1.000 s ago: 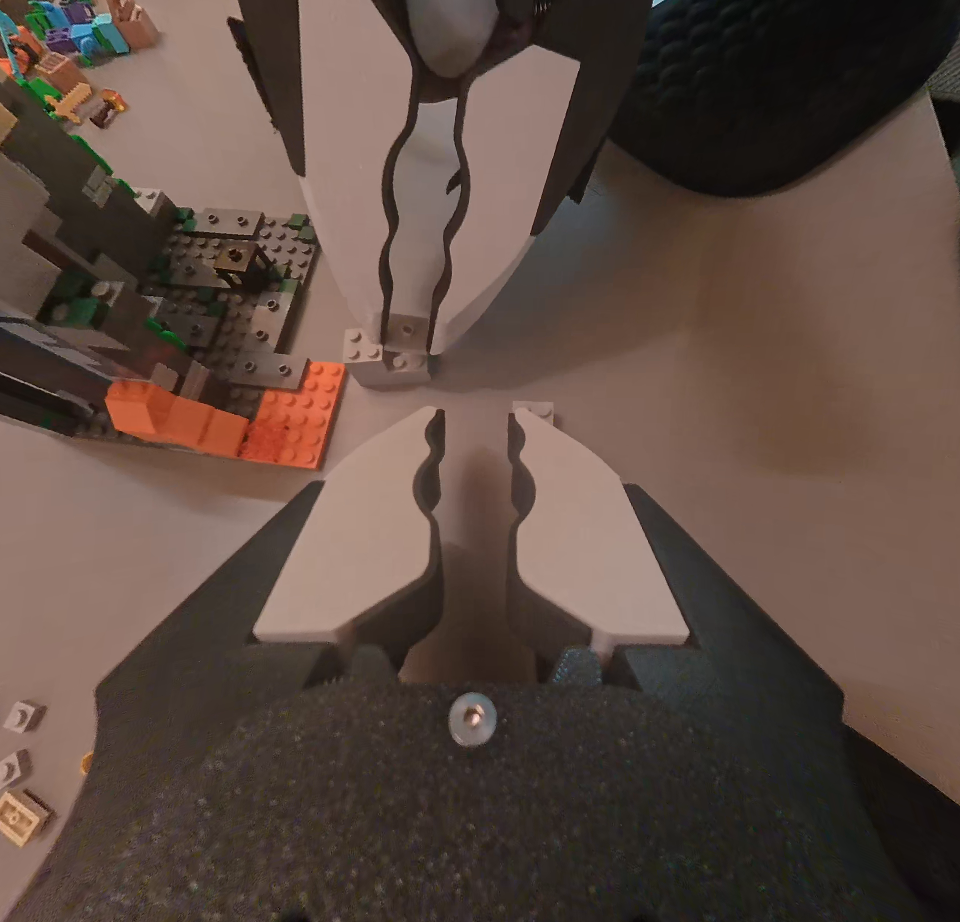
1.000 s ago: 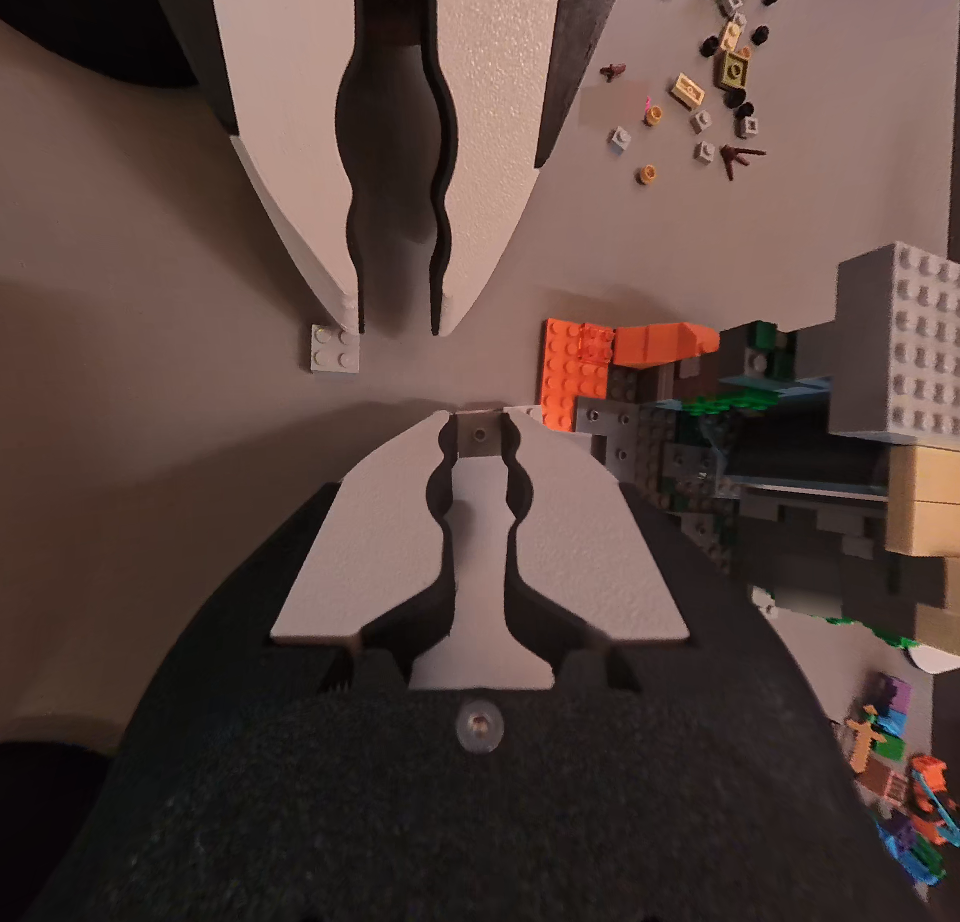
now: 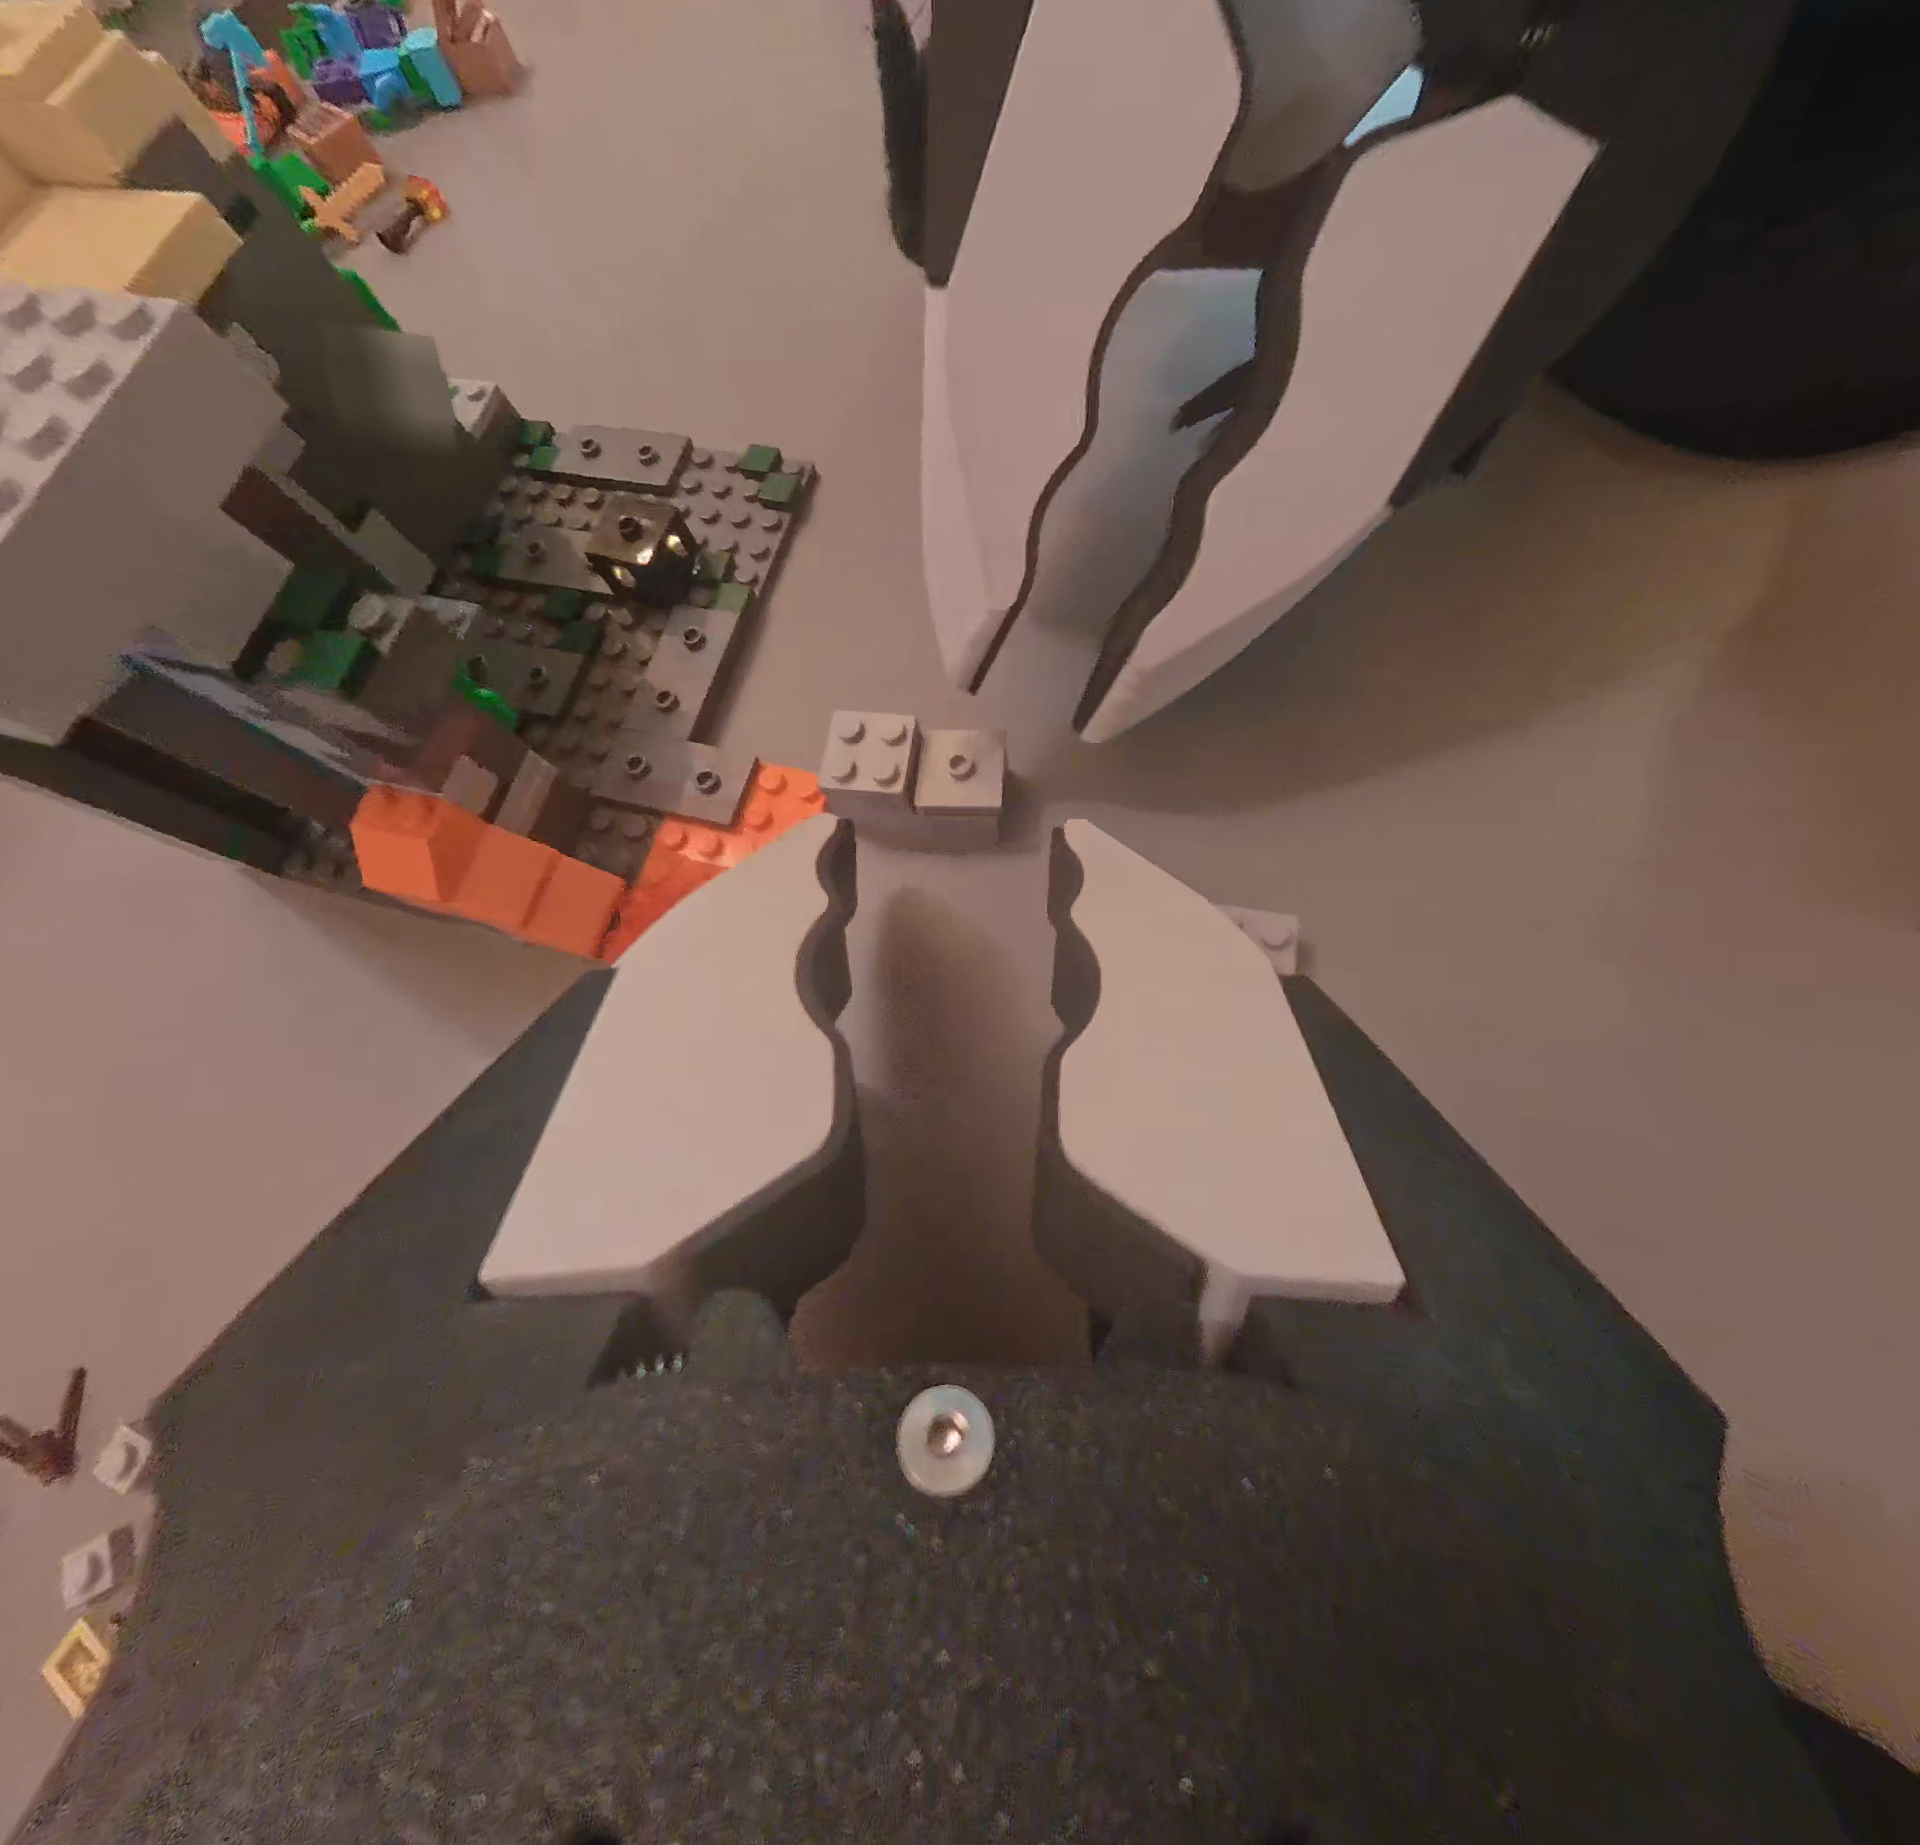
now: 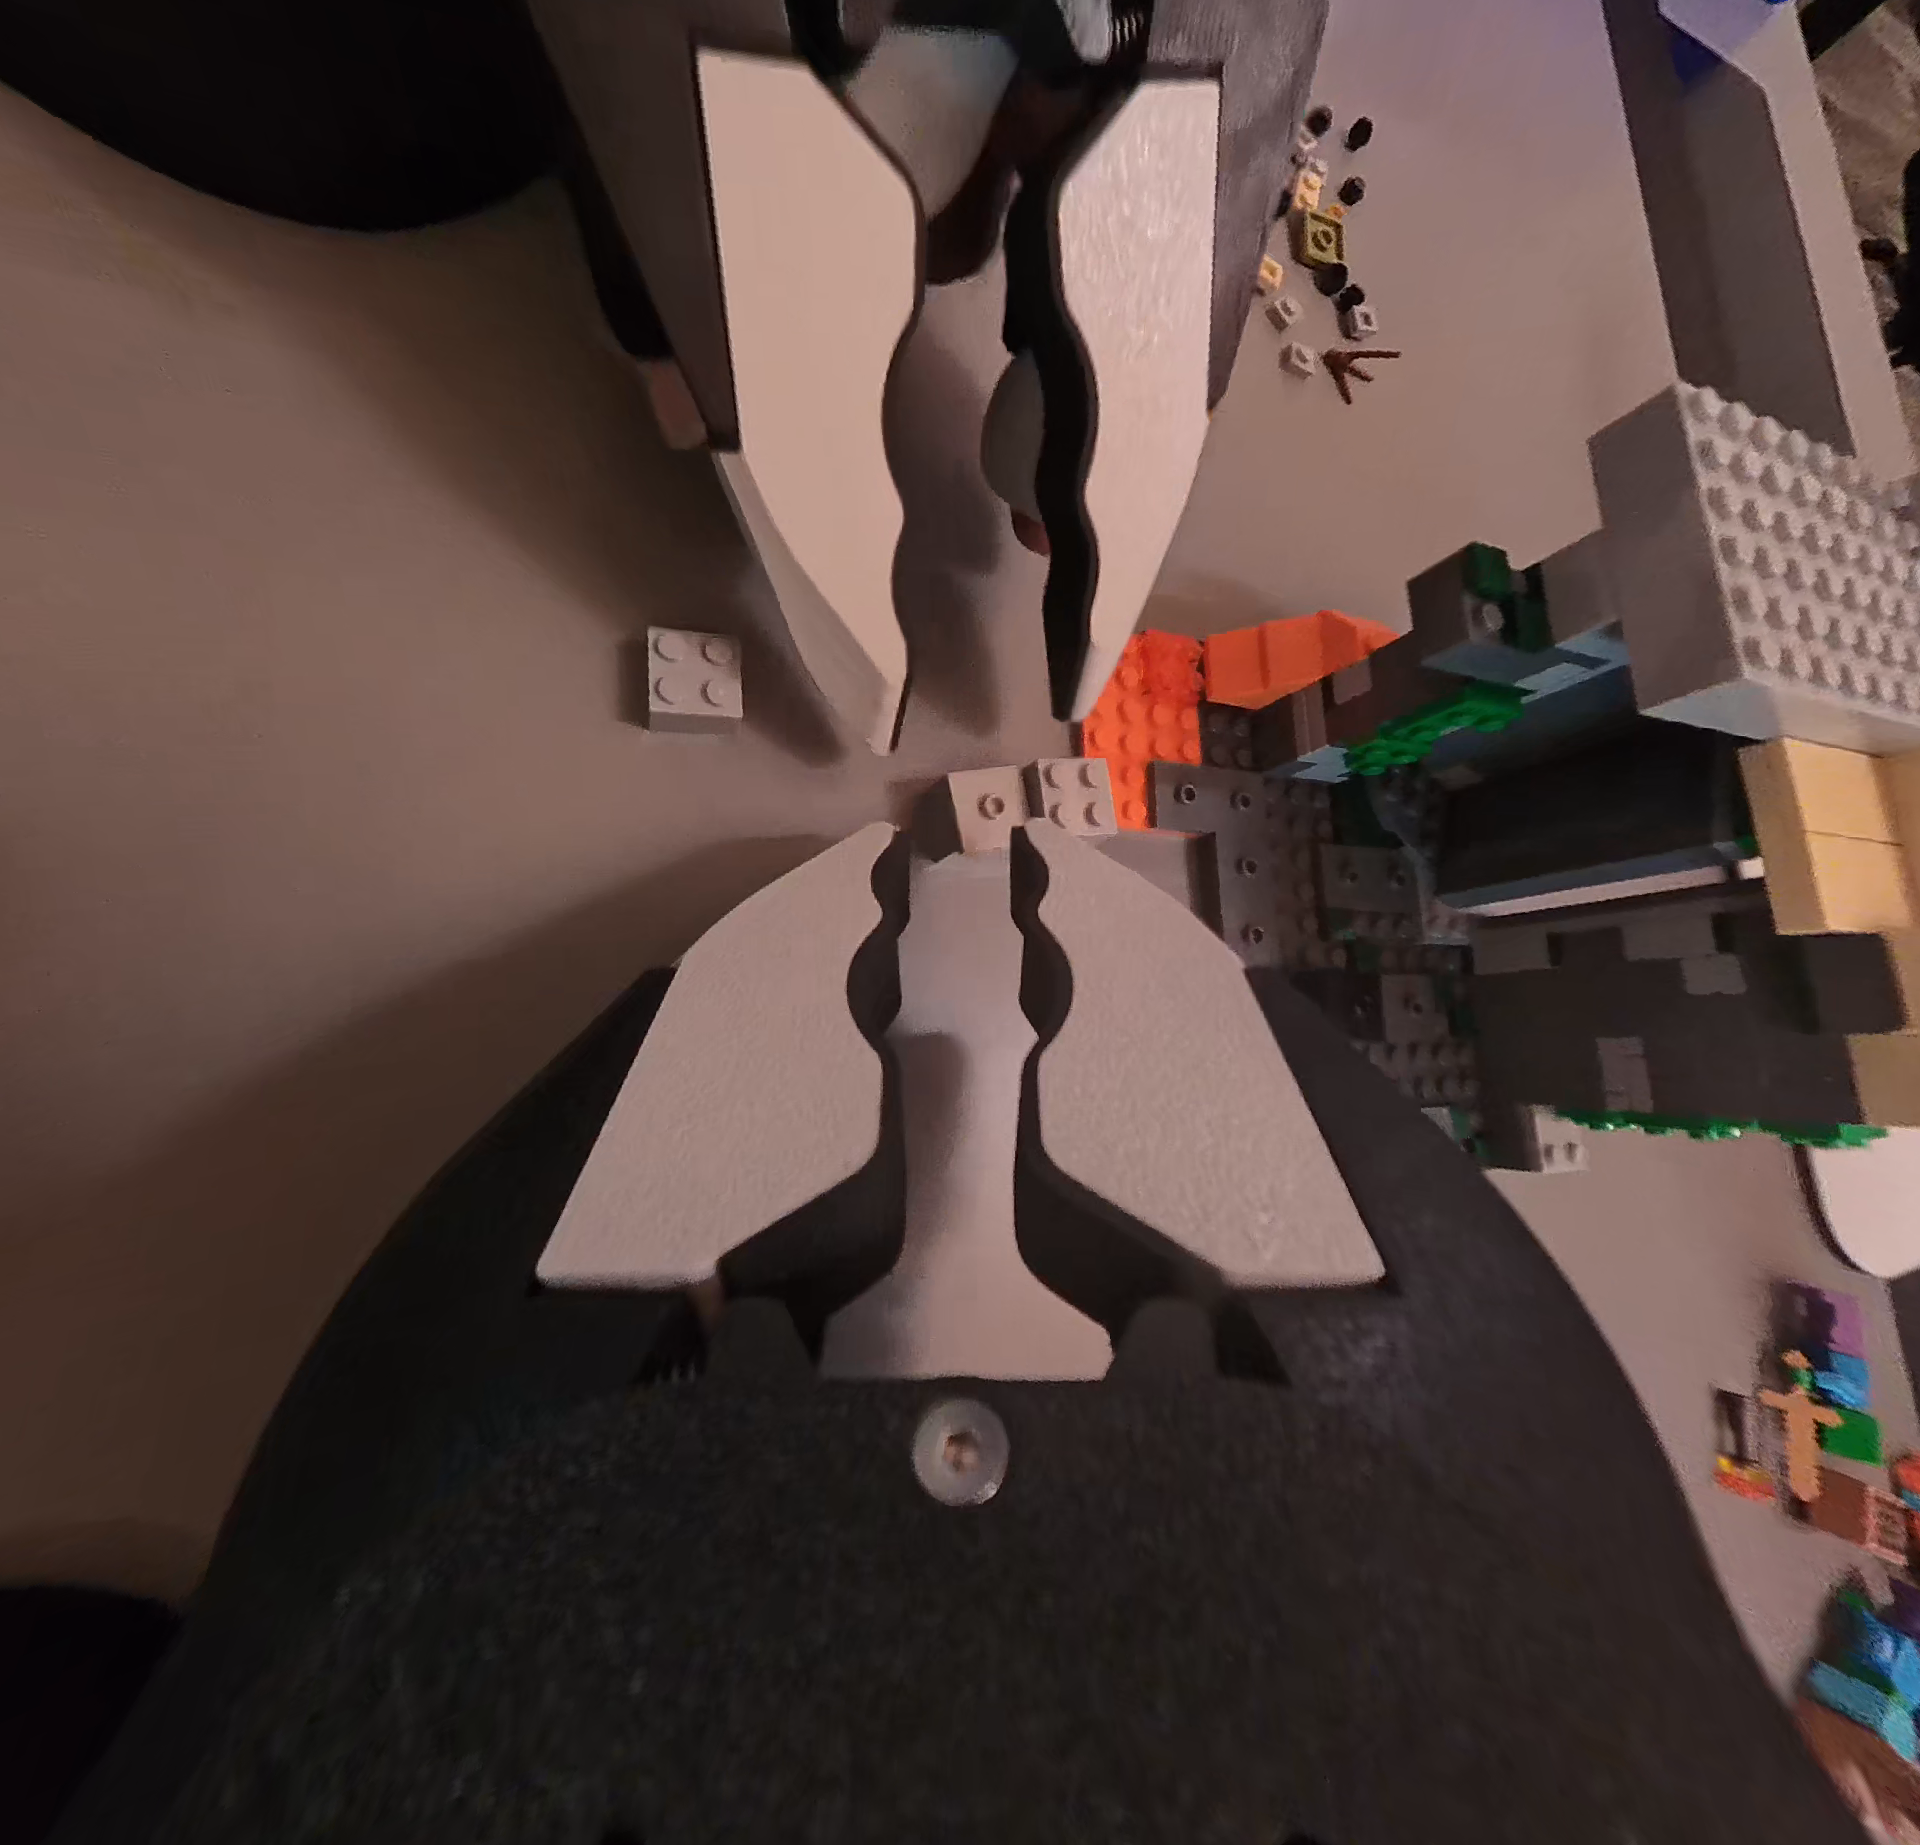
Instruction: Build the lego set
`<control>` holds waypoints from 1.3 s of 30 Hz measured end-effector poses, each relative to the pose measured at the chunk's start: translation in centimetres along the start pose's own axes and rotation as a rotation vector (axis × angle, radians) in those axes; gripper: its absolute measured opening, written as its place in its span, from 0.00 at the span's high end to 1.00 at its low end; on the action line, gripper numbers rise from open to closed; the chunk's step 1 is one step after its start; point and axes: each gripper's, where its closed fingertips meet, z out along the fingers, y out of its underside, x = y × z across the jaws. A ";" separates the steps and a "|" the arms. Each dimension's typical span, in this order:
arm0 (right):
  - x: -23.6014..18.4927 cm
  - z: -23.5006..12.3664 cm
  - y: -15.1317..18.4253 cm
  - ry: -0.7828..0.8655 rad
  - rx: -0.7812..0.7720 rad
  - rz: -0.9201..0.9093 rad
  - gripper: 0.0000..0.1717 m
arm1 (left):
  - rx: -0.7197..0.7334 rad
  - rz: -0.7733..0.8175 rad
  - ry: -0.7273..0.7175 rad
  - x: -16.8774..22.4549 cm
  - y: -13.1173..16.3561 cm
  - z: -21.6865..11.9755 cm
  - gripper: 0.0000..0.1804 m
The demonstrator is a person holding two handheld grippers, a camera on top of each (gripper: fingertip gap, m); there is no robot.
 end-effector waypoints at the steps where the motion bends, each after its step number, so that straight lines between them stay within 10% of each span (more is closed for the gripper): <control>1: 0.0 -0.1 -0.1 -0.003 0.010 0.012 0.89 | -0.006 0.003 0.001 -0.1 0.0 0.3 0.80; 39: -1.3 -1.3 1.7 -0.117 0.013 0.100 0.90 | -0.029 0.070 0.153 2.8 -0.4 0.1 0.83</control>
